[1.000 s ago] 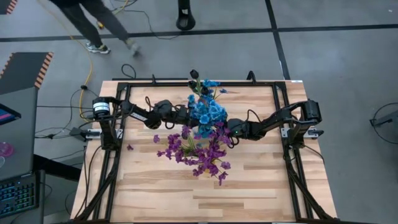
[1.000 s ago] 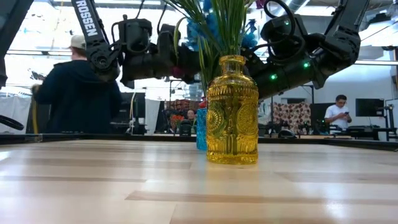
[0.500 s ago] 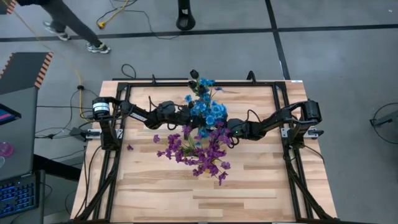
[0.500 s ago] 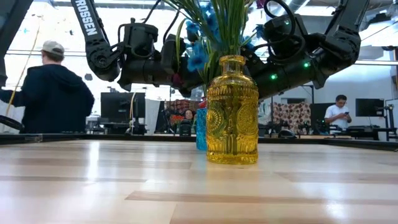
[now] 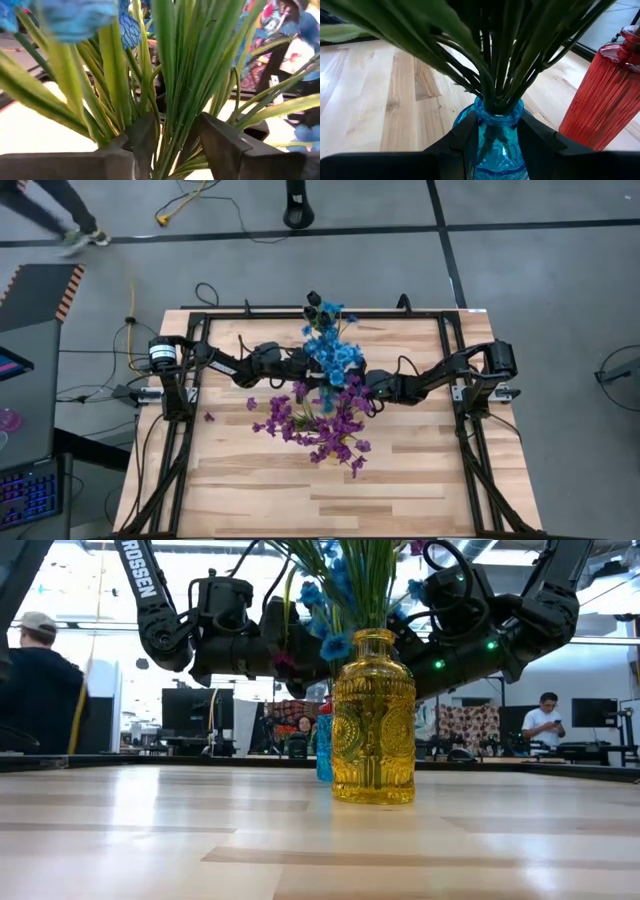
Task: Sort flowers into vase by color
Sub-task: Put the blue flower into the blue crystal vase
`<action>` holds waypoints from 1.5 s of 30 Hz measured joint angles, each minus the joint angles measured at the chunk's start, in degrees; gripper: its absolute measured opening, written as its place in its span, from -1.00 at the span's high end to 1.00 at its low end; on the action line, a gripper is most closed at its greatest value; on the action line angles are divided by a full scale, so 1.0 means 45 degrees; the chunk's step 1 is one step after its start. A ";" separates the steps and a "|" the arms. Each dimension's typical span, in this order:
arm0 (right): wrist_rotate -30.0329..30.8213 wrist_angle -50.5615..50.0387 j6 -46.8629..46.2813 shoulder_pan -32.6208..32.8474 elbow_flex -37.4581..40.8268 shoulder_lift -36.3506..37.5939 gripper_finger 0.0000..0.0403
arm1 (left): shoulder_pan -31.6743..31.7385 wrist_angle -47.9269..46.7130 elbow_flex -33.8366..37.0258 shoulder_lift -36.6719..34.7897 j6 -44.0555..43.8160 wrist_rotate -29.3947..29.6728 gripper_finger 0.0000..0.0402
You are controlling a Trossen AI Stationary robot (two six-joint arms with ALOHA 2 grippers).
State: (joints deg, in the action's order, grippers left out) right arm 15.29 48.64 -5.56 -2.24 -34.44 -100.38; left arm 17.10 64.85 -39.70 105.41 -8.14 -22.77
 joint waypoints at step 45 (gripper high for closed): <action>-0.0107 -0.6193 -0.0131 0.0029 -0.0821 0.2968 -0.32 | -0.0039 -0.0497 -0.0398 -0.0117 0.0329 -0.0076 0.02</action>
State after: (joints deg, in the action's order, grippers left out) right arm 14.81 20.77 -6.15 -2.11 -38.13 -87.02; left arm 16.93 62.61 -41.50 104.88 -6.66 -23.11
